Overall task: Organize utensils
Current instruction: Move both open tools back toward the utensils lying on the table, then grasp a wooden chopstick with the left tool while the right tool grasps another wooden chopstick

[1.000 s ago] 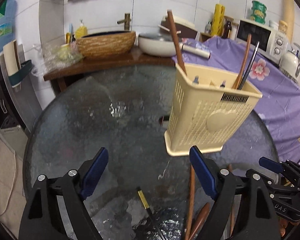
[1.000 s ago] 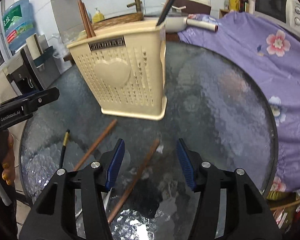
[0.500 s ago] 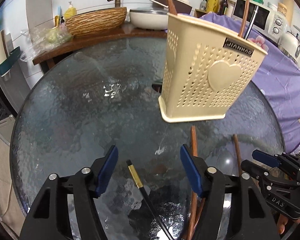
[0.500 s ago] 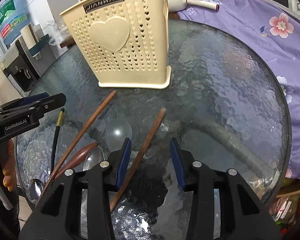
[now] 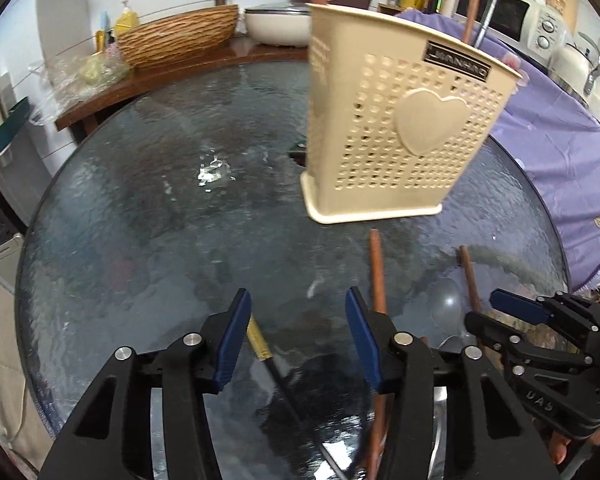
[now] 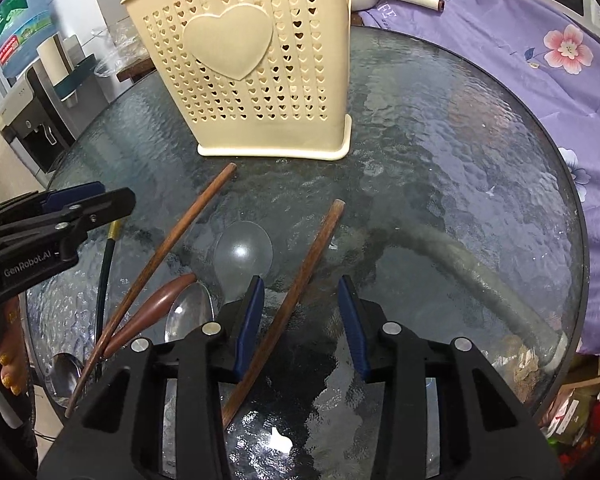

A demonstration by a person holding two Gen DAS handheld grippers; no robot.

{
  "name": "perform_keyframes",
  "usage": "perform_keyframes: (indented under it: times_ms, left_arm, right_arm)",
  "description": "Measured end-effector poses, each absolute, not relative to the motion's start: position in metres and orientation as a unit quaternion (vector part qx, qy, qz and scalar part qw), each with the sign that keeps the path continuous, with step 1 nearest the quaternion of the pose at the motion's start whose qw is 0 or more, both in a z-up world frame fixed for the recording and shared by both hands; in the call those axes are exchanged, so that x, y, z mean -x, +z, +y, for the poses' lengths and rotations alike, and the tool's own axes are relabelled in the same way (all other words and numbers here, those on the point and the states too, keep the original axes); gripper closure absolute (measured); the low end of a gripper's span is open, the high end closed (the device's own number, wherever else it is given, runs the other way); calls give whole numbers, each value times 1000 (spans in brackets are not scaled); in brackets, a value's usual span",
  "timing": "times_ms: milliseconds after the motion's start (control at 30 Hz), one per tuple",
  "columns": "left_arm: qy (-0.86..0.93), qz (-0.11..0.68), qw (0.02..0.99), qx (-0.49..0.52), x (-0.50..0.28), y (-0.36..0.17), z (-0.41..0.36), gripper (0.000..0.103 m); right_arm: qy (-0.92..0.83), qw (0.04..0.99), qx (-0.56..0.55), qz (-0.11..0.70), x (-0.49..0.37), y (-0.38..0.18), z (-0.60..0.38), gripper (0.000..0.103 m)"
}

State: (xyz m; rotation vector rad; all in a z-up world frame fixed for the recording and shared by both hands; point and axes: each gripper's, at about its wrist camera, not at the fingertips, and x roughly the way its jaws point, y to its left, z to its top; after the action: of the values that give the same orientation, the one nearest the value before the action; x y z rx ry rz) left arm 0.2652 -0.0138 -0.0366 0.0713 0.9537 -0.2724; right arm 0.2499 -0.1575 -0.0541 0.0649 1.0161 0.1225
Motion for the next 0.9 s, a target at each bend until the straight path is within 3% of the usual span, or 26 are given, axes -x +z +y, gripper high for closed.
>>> perform_keyframes:
  times_ms: [433,733,800,833,900]
  left_arm:
    - [-151,480,860,-86,-288,-49,-57,64]
    - [-145,479,857,-121,-297,-54,-78,69]
    - [-149,484,853,-131,-297,-57,-85,76]
    - [-152,491,848,-133,-297,-60,-85,84]
    - [-150,487,849,-139,-295,-63,-88,88]
  right_arm:
    - [24,874,3,485,-275,-54,-155,81]
    - [19,873,12,487,-288,-54,-156,82]
    - [19,873,13,487,-290,-54,-156,82]
    - [20,873,13,487,-289,-54,-156,83]
    - [21,873,13,488,-293,-55,-156,84]
